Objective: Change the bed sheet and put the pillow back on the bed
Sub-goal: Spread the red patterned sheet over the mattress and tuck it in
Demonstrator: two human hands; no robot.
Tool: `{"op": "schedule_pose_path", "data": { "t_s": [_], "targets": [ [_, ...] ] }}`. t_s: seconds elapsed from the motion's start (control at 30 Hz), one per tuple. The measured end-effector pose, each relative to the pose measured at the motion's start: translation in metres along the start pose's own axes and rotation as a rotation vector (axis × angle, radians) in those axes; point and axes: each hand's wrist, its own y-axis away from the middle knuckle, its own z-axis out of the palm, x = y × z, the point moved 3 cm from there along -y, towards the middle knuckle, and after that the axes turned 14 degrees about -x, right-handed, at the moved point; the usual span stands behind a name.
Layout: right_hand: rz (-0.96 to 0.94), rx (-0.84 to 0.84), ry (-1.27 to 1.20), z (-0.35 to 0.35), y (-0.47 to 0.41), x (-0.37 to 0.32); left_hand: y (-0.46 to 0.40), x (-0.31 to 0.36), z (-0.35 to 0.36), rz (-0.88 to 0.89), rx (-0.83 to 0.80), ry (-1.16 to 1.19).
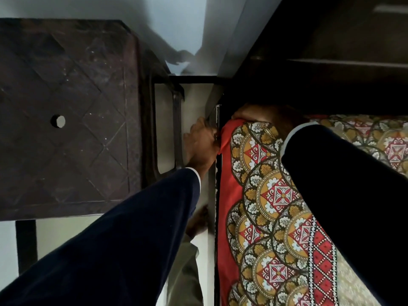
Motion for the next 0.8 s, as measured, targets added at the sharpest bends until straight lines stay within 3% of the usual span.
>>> {"op": "schedule_pose_path", "data": {
  "t_s": [0.13, 0.27, 0.33, 0.47, 0.57, 0.67, 0.8],
  "targets": [
    [-0.005, 0.308, -0.059, 0.0, 0.021, 0.004, 0.01, 0.009, -0.003, 0.036, -0.042, 0.042],
    [-0.036, 0.726, 0.079, 0.04, 0.072, -0.003, 0.048, 0.011, 0.015, 0.126, -0.334, 0.39],
    [-0.01, 0.841, 0.159, 0.084, 0.097, -0.002, 0.078, 0.016, 0.014, 0.085, -0.422, 0.462],
    [0.085, 0.852, -0.02, 0.199, 0.133, 0.006, 0.126, 0.007, 0.023, -0.076, -0.589, 0.632],
    [0.175, 0.856, -0.119, 0.294, 0.158, -0.011, 0.145, -0.009, 0.032, -0.184, -0.795, 0.582],
    [0.297, 0.838, -0.156, 0.399, 0.176, -0.037, 0.175, -0.006, 0.033, -0.151, -1.044, 0.498],
    [0.431, 0.623, -0.158, 0.529, 0.19, -0.08, 0.203, -0.007, 0.039, -0.099, -1.221, 0.34]
  ]
}}
